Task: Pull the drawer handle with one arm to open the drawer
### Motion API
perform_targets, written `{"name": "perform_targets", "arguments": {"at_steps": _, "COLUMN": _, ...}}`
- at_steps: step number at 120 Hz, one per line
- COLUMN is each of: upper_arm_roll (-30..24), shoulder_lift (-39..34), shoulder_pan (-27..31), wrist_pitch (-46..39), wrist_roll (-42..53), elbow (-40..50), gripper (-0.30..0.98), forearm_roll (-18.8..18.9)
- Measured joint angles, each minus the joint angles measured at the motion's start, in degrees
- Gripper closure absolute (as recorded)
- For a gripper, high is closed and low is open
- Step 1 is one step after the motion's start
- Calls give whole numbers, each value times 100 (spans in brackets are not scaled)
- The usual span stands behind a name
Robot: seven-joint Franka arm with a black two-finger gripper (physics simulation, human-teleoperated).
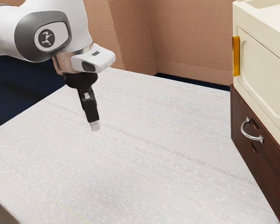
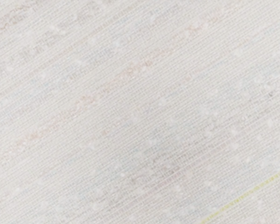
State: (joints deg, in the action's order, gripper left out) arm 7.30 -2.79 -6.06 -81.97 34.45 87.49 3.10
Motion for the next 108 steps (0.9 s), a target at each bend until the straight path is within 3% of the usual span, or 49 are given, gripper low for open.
{"name": "perform_targets", "arguments": {"at_steps": 39, "upper_arm_roll": -45, "shoulder_lift": -6, "shoulder_pan": -42, "wrist_pitch": -257, "wrist_roll": 944, "elbow": 73, "gripper": 0, "forearm_roll": -146}}
{"name": "perform_targets", "arguments": {"at_steps": 72, "upper_arm_roll": -388, "shoulder_lift": 207, "shoulder_pan": -346, "wrist_pitch": -419, "wrist_roll": 3095, "elbow": 86, "gripper": 0, "forearm_roll": -384}}
{"name": "perform_targets", "arguments": {"at_steps": 108, "upper_arm_roll": -803, "shoulder_lift": 527, "shoulder_pan": -453, "wrist_pitch": -1445, "wrist_roll": 5108, "elbow": 87, "gripper": 2, "forearm_roll": -456}}
